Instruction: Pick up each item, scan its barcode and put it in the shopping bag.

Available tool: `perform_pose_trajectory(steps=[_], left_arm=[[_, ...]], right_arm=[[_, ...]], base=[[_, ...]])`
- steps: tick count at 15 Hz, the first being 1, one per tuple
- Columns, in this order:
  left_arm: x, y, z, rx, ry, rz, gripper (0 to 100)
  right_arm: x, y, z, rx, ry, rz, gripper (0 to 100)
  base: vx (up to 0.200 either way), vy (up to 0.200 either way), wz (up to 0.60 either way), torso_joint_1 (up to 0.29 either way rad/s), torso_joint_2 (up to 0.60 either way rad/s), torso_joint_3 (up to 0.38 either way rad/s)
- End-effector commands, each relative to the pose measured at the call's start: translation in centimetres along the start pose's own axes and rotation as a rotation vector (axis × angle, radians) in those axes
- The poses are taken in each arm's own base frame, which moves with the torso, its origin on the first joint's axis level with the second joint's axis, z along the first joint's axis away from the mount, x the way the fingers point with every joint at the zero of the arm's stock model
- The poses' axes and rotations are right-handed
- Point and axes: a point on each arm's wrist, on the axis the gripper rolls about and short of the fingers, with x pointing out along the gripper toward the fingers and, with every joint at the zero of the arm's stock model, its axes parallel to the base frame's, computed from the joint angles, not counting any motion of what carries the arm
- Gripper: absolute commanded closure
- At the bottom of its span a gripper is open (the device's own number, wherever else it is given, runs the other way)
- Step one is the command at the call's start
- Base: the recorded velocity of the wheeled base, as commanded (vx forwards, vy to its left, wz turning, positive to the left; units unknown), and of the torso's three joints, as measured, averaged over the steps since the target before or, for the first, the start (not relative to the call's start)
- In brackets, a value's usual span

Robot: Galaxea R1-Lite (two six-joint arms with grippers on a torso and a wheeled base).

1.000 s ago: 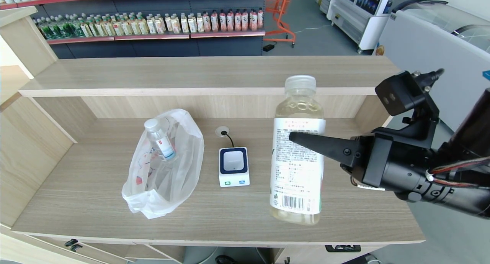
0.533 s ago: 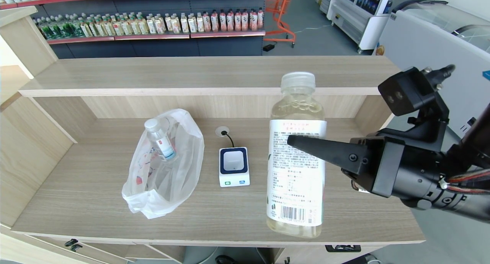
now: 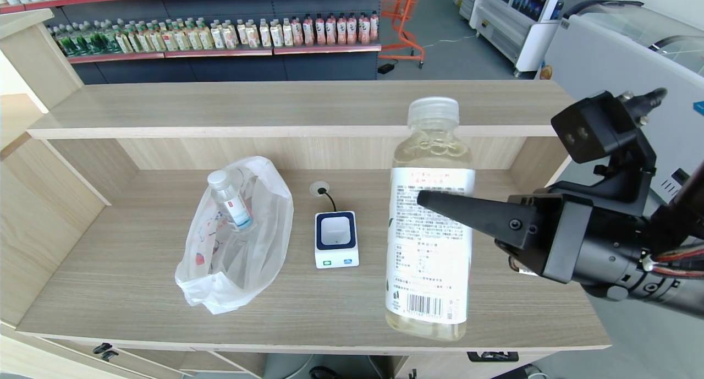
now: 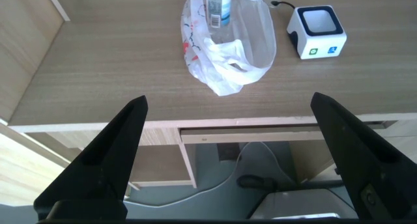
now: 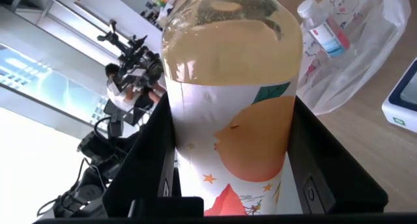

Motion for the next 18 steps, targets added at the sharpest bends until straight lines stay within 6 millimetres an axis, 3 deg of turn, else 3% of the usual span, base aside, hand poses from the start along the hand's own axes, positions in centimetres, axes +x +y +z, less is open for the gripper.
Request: perform_pose_trajectory(steps=[1,5,8,12,18], left_arm=[[0.0,0.0,0.0,0.0,0.0,0.0,0],[0.0,0.0,0.0,0.0,0.0,0.0,0],[0.0,0.0,0.0,0.0,0.003,0.001,0],[0.0,0.0,0.0,0.0,0.002,0.001,0],[0.0,0.0,0.0,0.0,0.002,0.0,0]], right_arm=[[-0.2,0.2,0.2,-0.006,-0.009,0.005,100],[-0.5,-0.3,0.3,-0.054,-0.014,-0.022,100],[-1.1,-3.1,0.1,-0.208,-0.005,-0.131,100],[-2.1,-7.3,0.2,-0.608,0.052,-0.269,100],[-0.2,-11.3,-0.7,-0.989,0.05,-0.258,100]], base=[[0.0,0.0,0.0,0.0,0.0,0.0],[0.0,0.0,0.0,0.0,0.0,0.0],[0.0,0.0,0.0,0.0,0.0,0.0],[0.0,0.0,0.0,0.0,0.0,0.0],[0.0,0.0,0.0,0.0,0.0,0.0]])
